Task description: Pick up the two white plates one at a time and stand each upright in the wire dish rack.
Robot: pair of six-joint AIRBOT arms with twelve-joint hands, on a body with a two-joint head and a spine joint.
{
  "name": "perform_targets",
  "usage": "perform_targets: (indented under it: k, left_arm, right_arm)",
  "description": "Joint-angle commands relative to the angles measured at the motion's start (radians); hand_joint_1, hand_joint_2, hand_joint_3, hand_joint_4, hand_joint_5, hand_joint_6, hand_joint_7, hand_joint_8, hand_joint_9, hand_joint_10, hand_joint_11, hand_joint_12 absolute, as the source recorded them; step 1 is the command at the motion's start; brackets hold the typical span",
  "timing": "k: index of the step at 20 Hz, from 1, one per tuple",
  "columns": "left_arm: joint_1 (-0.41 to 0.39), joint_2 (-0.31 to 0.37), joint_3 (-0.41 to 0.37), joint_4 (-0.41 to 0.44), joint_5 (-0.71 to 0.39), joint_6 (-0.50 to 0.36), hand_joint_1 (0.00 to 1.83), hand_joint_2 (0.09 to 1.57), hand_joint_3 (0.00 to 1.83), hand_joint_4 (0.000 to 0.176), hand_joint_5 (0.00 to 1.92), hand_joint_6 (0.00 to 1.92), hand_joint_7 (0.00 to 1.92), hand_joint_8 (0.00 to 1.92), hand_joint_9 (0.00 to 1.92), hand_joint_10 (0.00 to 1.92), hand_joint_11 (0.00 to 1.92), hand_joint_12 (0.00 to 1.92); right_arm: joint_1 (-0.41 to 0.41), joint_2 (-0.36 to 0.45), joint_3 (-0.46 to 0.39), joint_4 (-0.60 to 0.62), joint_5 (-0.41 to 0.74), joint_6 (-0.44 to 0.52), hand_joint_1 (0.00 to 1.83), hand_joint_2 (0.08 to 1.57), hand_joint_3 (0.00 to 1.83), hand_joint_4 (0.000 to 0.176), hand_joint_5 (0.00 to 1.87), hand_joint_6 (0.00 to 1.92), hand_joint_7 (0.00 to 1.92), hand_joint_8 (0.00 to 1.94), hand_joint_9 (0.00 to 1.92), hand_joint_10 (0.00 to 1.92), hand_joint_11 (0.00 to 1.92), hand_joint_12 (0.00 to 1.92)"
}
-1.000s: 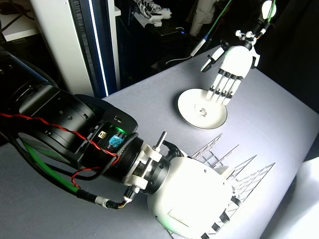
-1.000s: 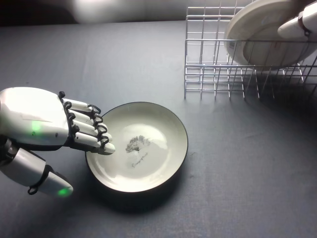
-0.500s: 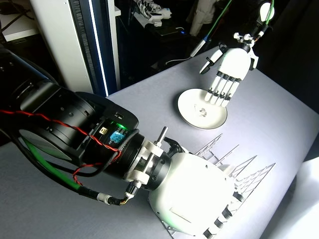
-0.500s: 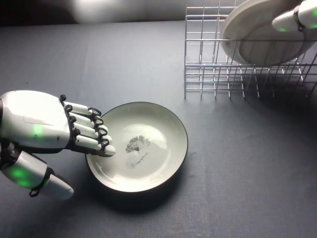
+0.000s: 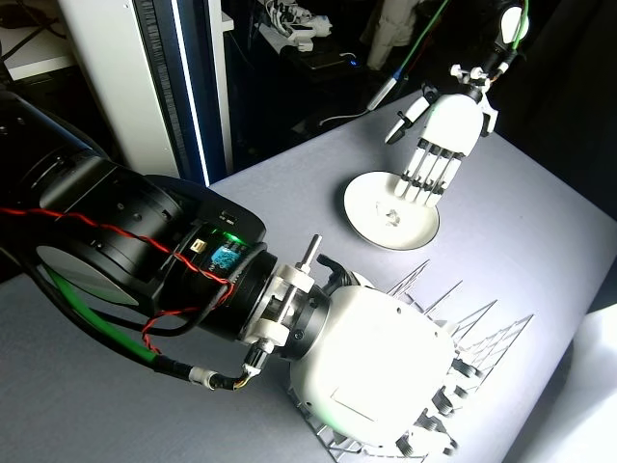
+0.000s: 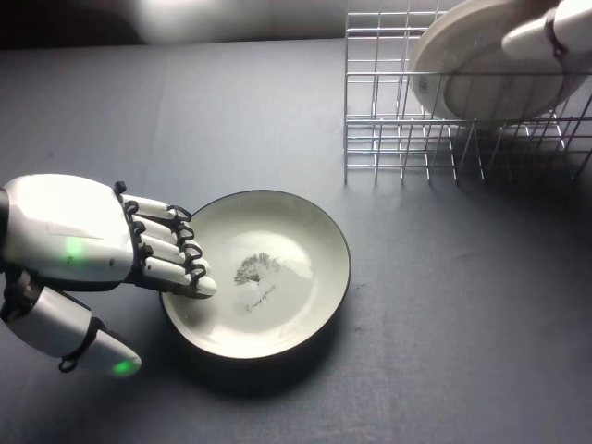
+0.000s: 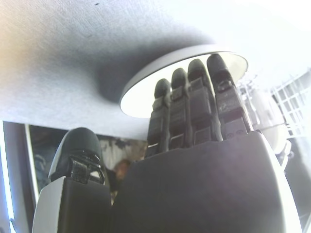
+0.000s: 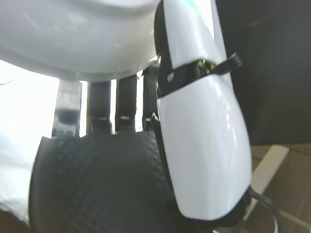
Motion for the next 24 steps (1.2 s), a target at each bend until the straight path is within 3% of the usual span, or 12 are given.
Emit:
perform_targets:
  k: [1, 4, 5, 8, 10, 14, 18, 19, 20, 21, 23, 24]
  left_arm:
    - [0.005, 0.000, -0.001, -0.038, -0.022, -0.001, 0.00, 1.27, 0.00, 0.000, 0.18, 0.00, 0.20, 0.00, 0.20, 0.00, 0.00, 0.56]
    - [0.012, -0.003, 0.002, -0.038, -0.022, -0.001, 0.00, 1.27, 0.00, 0.000, 0.18, 0.00, 0.19, 0.00, 0.18, 0.00, 0.00, 0.52]
    - [0.015, -0.003, 0.003, -0.038, -0.022, -0.001, 0.00, 1.26, 0.00, 0.000, 0.15, 0.00, 0.17, 0.00, 0.16, 0.00, 0.00, 0.45]
    - [0.029, -0.004, 0.004, -0.038, -0.019, -0.001, 0.00, 1.27, 0.00, 0.000, 0.21, 0.01, 0.24, 0.01, 0.23, 0.02, 0.00, 0.62]
    - [0.037, -0.008, 0.008, -0.038, -0.019, -0.003, 0.00, 1.28, 0.00, 0.000, 0.23, 0.01, 0.25, 0.01, 0.23, 0.01, 0.00, 0.62]
    - [0.047, -0.015, 0.021, -0.045, -0.023, -0.016, 0.00, 1.25, 0.00, 0.000, 0.25, 0.01, 0.24, 0.00, 0.22, 0.00, 0.00, 0.59]
    - [0.002, -0.012, 0.030, -0.053, -0.031, -0.026, 0.00, 1.24, 0.00, 0.000, 0.25, 0.00, 0.24, 0.01, 0.22, 0.01, 0.00, 0.56]
    - [-0.015, -0.010, 0.032, -0.054, -0.031, -0.026, 0.00, 1.25, 0.00, 0.000, 0.24, 0.00, 0.22, 0.00, 0.20, 0.00, 0.00, 0.55]
    - [-0.031, -0.009, 0.035, -0.054, -0.031, -0.026, 0.00, 1.24, 0.00, 0.000, 0.19, 0.00, 0.15, 0.01, 0.11, 0.00, 0.00, 0.35]
    - [-0.043, -0.008, 0.040, -0.055, -0.031, -0.026, 0.00, 1.23, 0.00, 0.000, 0.15, 0.00, 0.12, 0.00, 0.08, 0.00, 0.00, 0.22]
    - [-0.060, -0.008, 0.050, -0.057, -0.030, -0.026, 0.00, 1.22, 0.00, 0.000, 0.16, 0.00, 0.13, 0.00, 0.09, 0.00, 0.00, 0.20]
    - [-0.062, -0.008, 0.052, -0.057, -0.029, -0.026, 0.00, 1.23, 0.00, 0.000, 0.15, 0.00, 0.12, 0.00, 0.07, 0.00, 0.00, 0.17]
  right_arm:
    - [0.027, 0.007, -0.004, -0.002, 0.129, 0.008, 1.20, 1.05, 0.00, 0.000, 0.59, 0.00, 0.53, 0.00, 0.49, 0.00, 0.04, 1.14]
    - [0.064, 0.007, -0.029, -0.024, 0.129, 0.008, 1.11, 1.03, 0.00, 0.000, 0.44, 0.00, 0.37, 0.00, 0.34, 0.00, 0.00, 0.92]
    - [0.075, 0.007, -0.041, -0.027, 0.129, 0.008, 1.17, 1.02, 0.00, 0.000, 0.38, 0.00, 0.29, 0.00, 0.28, 0.00, 0.00, 0.86]
    - [0.103, 0.007, -0.080, -0.101, 0.143, 0.009, 1.24, 1.00, 0.00, 0.000, 0.30, 0.00, 0.23, 0.00, 0.20, 0.00, 0.00, 0.70]
    - [0.107, 0.007, -0.106, -0.240, 0.201, 0.011, 1.24, 1.00, 0.00, 0.000, 0.31, 0.00, 0.26, 0.01, 0.21, 0.01, 0.00, 0.71]
    - [0.102, 0.006, -0.158, -0.414, 0.253, 0.021, 1.15, 1.00, 0.00, 0.000, 0.24, 0.00, 0.15, 0.00, 0.11, 0.00, 0.00, 0.45]
    - [0.058, 0.003, -0.183, -0.648, 0.375, -0.001, 1.17, 0.98, 0.00, 0.000, 0.23, 0.00, 0.13, 0.00, 0.09, 0.00, 0.00, 0.43]
    - [0.046, 0.002, -0.186, -0.691, 0.397, -0.002, 1.04, 0.99, 0.00, 0.000, 0.12, 0.00, 0.04, 0.00, 0.03, 0.00, 0.00, 0.31]
    - [0.039, 0.002, -0.190, -0.729, 0.411, -0.002, 0.84, 0.98, 0.00, 0.000, 0.02, 0.00, 0.01, 0.00, 0.01, 0.00, 0.00, 0.11]
    - [0.028, 0.002, -0.193, -0.768, 0.426, -0.002, 0.87, 0.93, 0.00, 0.000, 0.00, 0.00, 0.00, 0.00, 0.00, 0.00, 0.00, 0.03]
    - [0.014, 0.002, -0.206, -0.816, 0.434, -0.015, 0.83, 0.91, 0.00, 0.000, 0.00, 0.00, 0.00, 0.00, 0.00, 0.00, 0.02, 0.03]
    - [0.009, 0.003, -0.212, -0.833, 0.434, -0.015, 0.84, 0.89, 0.00, 0.000, 0.00, 0.00, 0.00, 0.00, 0.00, 0.00, 0.00, 0.14]
